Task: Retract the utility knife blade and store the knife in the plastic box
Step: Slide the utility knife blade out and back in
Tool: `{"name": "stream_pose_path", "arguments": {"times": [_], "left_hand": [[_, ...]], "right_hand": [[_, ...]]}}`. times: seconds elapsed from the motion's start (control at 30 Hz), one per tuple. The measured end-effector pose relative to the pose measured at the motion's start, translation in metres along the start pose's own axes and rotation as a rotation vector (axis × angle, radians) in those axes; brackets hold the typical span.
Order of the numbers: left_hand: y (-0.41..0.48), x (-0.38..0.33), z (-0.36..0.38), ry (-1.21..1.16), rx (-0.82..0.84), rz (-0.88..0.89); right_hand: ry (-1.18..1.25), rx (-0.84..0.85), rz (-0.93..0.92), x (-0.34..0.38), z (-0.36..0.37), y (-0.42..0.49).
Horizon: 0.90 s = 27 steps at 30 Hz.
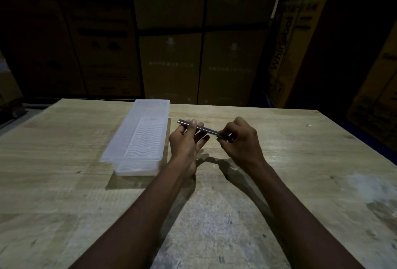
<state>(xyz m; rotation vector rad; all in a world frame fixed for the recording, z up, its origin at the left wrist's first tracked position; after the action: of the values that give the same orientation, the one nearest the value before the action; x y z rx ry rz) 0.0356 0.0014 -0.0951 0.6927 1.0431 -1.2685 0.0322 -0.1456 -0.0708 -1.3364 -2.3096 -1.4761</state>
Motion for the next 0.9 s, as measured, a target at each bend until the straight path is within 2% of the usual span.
{"name": "stream_pose_path", "arguments": {"times": [0.33,0.47,0.73,0.9], "left_hand": [[-0.002,-0.003,0.001,-0.008,0.037,0.038],[-0.003,-0.007,0.0,-0.034,0.043,0.055],[-0.002,-0.008,-0.001,-0.03,0.036,0.069],[-0.002,-0.007,0.0,0.057,0.034,0.11]], "right_hand": [[-0.284,-0.131,-0.231,0.023,-0.009,0.0],[-0.336,-0.132,-0.258,0.026,-0.007,0.002],[-0.262,-0.128,-0.194,0.019,-0.007,0.002],[-0.05,-0.07,0.053,0.004,-0.002,0.006]]}}
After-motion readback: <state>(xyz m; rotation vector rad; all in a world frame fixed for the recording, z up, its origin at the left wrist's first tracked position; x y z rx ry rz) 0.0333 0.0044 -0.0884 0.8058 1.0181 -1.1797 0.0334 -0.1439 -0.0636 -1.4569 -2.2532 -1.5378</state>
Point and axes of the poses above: each hand's wrist, its own y-axis towards the middle knuckle, its own z-axis out of the palm, x = y × z, the point moved 4 cm from there along y, towards the middle knuckle, and after that the axes turned 10 degrees about y, right-handed, at the moved point
